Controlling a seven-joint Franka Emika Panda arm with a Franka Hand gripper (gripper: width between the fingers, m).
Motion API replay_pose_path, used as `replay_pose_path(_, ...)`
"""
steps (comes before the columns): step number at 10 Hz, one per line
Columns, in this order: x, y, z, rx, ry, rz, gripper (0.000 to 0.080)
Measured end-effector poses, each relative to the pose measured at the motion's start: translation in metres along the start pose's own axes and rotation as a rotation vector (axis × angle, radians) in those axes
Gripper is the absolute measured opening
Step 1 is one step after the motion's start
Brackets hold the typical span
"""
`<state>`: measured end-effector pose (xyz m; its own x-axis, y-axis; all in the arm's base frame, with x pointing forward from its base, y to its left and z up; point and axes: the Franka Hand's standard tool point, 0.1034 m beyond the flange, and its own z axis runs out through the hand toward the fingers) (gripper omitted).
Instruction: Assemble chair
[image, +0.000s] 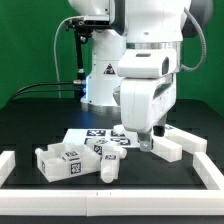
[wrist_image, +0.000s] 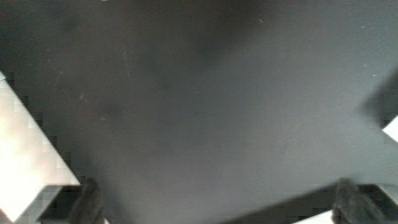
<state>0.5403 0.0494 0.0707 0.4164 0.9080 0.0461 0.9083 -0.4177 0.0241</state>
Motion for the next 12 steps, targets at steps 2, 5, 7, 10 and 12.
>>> replay_pose_path(2,0.000,0.000,0.000,0.000,0.000,0.000,0.0650)
replay_pose_path(5,-0.006,0.006,-0.001,-0.011,0.000,0.046,0.0650)
replay_pose_path(7,-0.015,0.016,-0.008,-0.020,0.000,0.278,0.0650)
replay_pose_path(10,-0.019,0.021,-0.014,-0.010,-0.010,0.294,0.0650)
replay_pose_path(12,-0.020,0.021,-0.012,-0.007,-0.011,0.372,0.0650)
